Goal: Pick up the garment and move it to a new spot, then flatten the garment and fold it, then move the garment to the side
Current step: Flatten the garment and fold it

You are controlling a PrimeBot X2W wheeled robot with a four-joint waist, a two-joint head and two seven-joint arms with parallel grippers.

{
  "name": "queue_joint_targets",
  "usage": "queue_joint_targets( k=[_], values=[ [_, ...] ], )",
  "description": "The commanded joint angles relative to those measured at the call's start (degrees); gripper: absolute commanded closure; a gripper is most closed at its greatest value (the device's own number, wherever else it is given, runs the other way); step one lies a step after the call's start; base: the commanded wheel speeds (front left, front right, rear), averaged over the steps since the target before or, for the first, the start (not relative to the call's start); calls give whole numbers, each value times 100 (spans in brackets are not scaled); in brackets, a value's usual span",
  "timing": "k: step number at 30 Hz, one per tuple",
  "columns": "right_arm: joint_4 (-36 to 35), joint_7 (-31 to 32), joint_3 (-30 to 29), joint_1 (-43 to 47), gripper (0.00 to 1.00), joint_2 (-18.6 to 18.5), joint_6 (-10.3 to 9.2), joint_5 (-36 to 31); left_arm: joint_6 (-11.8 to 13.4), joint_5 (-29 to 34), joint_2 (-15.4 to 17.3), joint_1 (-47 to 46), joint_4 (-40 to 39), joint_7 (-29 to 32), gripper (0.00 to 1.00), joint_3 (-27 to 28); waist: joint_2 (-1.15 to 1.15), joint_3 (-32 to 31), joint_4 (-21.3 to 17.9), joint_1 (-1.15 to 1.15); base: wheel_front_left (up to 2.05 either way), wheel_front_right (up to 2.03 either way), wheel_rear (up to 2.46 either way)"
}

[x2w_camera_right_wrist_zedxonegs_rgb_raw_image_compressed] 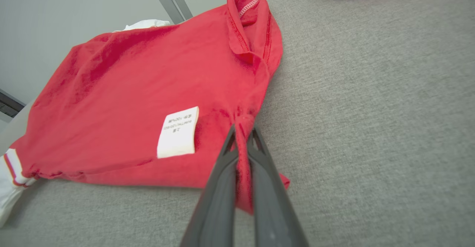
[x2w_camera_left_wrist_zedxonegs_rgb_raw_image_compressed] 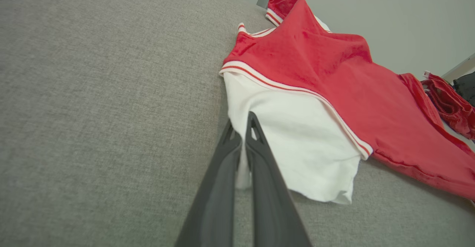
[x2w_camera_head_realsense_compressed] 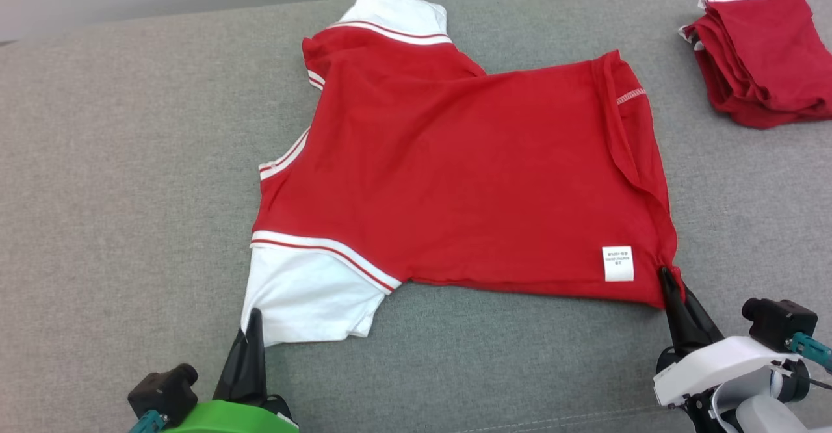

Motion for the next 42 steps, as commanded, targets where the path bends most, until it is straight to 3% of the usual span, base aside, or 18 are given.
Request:
queue_joint_targets(
  k=[1,7,8,9,10,17,27,35,42],
  values=[
    [57,-24,-45,85,100,25,0,-54,-43,86,-27,31,72,-15,100,7,0,-158,62,1,0,0,0],
    [304,-25,-131,-73,100,143,0,-114,-139,261,-64,-205,401,-15,100,73,0,-295,72,1,0,0,0],
    [378,-24,-135,-101,85,154,0,-130,-136,322,-66,-229,461,-16,95,94,0,-322,68,1,0,0,0],
    [431,-24,-126,-127,14,150,0,-175,-148,365,-68,-248,504,-16,59,108,0,-341,67,1,0,0,0],
    [474,-24,-121,-174,0,147,0,-230,-158,420,-70,-285,524,-16,2,145,0,-369,67,1,0,0,0],
    [396,-24,-360,-302,0,184,0,-598,-189,847,-81,-351,345,-16,0,556,0,-573,63,1,0,0,0],
    [-793,-20,-951,265,0,448,0,-1384,-190,1495,-89,-17,-602,-15,0,1365,0,-823,94,1,0,0,0],
    [-1617,-20,-1266,917,0,608,0,-1850,-194,2073,-89,340,-1161,-14,0,1569,0,-921,104,1,0,0,0],
    [-1721,-20,-1353,1170,0,696,0,-2008,-215,2153,-89,424,-1194,-15,0,1617,0,-932,71,1,0,0,0]
  ],
)
